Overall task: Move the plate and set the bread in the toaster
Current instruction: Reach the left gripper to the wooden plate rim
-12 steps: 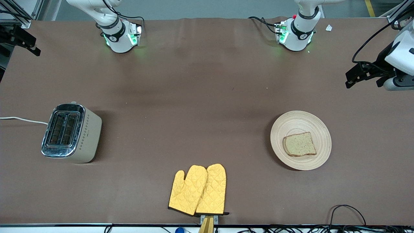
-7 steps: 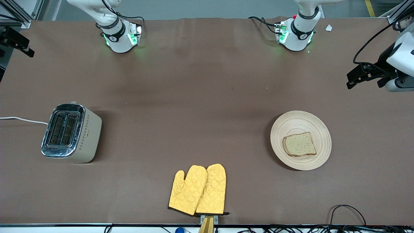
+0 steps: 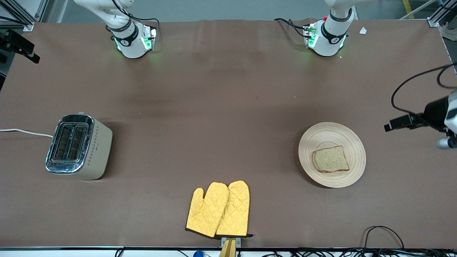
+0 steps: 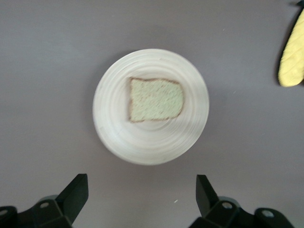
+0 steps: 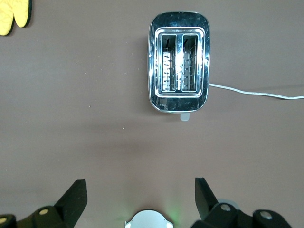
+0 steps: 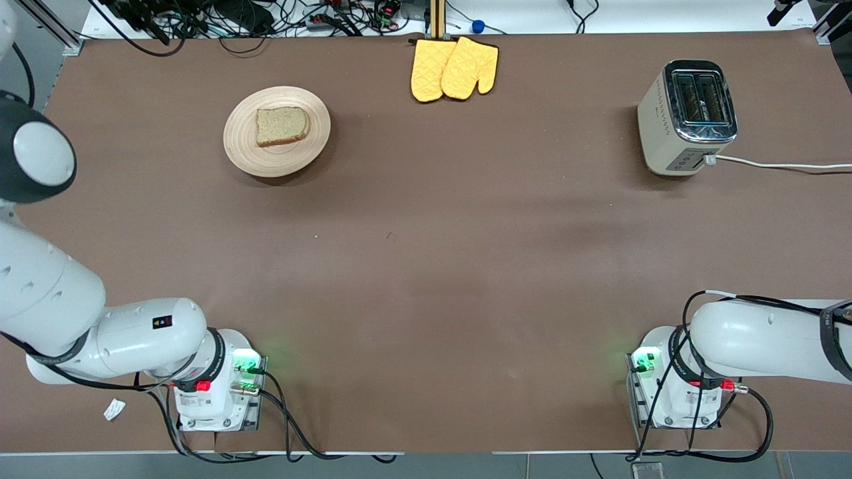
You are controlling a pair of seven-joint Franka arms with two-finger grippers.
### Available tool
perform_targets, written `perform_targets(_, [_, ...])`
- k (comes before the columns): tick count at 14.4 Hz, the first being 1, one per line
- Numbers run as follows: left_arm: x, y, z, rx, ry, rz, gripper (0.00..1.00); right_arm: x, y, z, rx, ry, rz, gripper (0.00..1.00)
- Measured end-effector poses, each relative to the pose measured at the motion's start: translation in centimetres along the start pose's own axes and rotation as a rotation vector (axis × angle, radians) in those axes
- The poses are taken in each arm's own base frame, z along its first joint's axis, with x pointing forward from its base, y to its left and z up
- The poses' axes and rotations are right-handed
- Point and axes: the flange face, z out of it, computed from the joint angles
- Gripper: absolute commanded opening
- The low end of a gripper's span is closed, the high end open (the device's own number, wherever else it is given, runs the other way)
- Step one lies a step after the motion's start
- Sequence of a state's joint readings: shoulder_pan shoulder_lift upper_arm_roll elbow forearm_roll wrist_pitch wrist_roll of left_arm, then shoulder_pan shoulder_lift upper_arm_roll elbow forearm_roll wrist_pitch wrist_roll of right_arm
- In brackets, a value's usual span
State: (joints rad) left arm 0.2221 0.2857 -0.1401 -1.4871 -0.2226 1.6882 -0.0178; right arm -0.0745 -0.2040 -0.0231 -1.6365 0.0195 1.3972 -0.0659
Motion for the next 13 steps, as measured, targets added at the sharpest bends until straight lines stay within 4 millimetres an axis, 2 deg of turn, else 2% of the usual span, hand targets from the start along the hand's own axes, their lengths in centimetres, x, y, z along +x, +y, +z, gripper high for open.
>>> perform_targets(3, [3.1, -5.6, 5.4, -0.110, -0.035, -0.059, 1.00, 0.0, 0.0, 0.0, 0.000, -0.003, -0.025, 1.00])
perform_targets(5, [4.6, -9.6, 9.2, -0.230, -0.045, -0.033, 1.00, 0.0, -0.2, 0.1, 0.000, -0.005, -0.042, 1.00])
perform_targets(8, [5.6, -16.9, 16.0, -0.402, -0.052, 0.016, 1.00, 0.0, -0.3, 0.3, 0.001, -0.009, -0.045, 1.00])
perform_targets(9, [5.7, -18.6, 18.2, -0.448, -0.051, 0.030, 1.00, 0.0, -0.3, 0.3, 0.001, -0.009, -0.045, 1.00])
perform_targets(11, [5.8, -20.7, 21.8, -0.509, -0.046, 0.051, 1.00, 0.0, -0.3, 0.3, 0.024, -0.007, -0.043, 1.00])
perform_targets(13, [5.7, -22.1, 24.4, -0.558, -0.039, 0.070, 0.94, -0.1, 0.3, 0.3, 0.052, -0.006, -0.036, 1.00])
